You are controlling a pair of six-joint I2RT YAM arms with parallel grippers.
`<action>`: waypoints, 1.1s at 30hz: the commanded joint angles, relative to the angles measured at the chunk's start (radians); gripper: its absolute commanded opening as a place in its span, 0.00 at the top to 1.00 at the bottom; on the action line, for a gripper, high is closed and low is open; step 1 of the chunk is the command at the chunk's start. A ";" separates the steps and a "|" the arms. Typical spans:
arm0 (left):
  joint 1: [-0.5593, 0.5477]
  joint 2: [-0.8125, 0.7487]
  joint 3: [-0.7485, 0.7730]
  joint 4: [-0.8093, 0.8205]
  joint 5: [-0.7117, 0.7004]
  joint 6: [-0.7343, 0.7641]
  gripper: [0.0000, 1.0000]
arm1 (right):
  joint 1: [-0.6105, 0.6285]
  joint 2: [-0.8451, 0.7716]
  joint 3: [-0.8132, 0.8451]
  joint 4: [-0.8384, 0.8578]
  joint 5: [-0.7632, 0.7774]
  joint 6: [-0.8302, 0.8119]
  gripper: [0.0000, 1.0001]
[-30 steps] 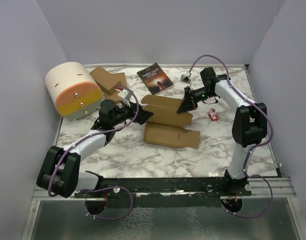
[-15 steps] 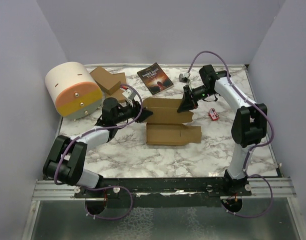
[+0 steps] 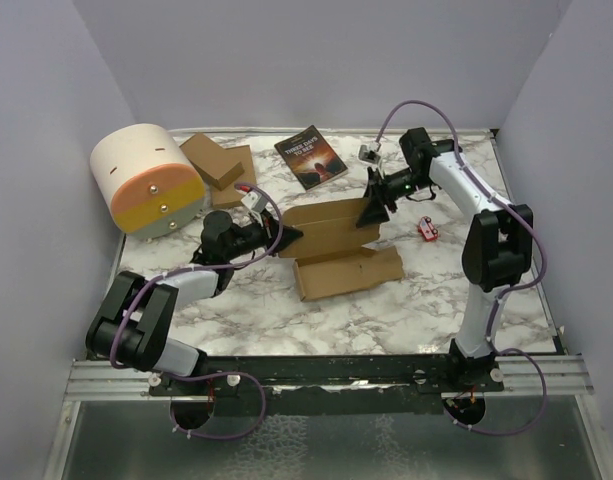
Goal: Fold the paper box
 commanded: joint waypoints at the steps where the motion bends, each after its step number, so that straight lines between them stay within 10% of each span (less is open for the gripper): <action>1: 0.009 -0.007 -0.053 0.106 -0.097 -0.025 1.00 | -0.070 -0.097 -0.032 0.100 0.029 0.087 0.37; 12: 0.015 -0.008 -0.100 0.159 -0.172 -0.018 0.71 | -0.179 -0.430 -0.547 0.590 0.069 0.234 0.20; 33: 0.015 -0.015 -0.202 0.455 -0.092 -0.003 1.00 | -0.293 -0.316 -0.735 0.770 0.224 0.491 0.27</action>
